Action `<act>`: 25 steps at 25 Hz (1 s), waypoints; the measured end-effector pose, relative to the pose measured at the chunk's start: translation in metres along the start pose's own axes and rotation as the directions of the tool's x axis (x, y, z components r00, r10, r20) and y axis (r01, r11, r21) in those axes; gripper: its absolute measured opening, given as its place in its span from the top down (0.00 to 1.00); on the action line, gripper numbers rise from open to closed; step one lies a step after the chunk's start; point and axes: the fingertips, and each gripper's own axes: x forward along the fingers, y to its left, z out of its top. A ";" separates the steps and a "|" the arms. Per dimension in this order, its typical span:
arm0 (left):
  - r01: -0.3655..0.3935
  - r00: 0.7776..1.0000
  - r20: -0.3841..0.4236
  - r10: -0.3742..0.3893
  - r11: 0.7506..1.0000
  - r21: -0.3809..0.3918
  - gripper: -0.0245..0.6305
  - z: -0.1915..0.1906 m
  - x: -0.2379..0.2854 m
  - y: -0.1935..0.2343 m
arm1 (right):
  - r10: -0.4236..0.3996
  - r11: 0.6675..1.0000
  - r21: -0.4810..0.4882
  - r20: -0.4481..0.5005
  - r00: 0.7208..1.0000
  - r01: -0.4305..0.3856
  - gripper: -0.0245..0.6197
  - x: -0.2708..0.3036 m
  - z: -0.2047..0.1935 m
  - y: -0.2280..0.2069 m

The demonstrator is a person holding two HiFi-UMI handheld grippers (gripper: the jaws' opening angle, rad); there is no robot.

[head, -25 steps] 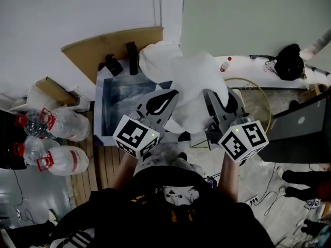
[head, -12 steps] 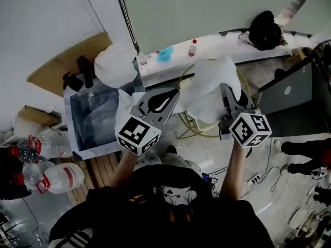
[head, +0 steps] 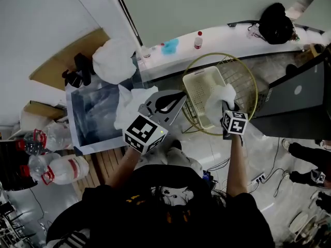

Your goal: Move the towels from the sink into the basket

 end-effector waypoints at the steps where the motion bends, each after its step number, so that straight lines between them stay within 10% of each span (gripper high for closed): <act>1: 0.001 1.000 -0.014 -0.001 1.000 -0.002 0.95 -0.004 0.001 -0.001 | -0.014 1.000 0.009 -0.050 0.999 0.015 0.81 0.012 -0.022 -0.008; 11: 0.032 0.995 -0.094 -0.034 0.999 -0.027 0.95 -0.035 0.031 -0.017 | -0.021 0.994 0.093 -0.282 0.959 0.049 0.61 0.062 -0.130 -0.029; 20: 0.037 0.995 -0.087 -0.038 0.999 -0.017 0.95 -0.032 0.027 -0.021 | 0.063 0.992 0.114 -0.020 0.998 -0.061 0.65 0.026 -0.042 0.004; 25: 0.009 0.997 -0.071 -0.008 1.000 0.008 0.95 -0.030 0.002 -0.009 | 0.162 0.978 0.103 0.167 0.973 -0.180 0.70 -0.022 0.038 0.062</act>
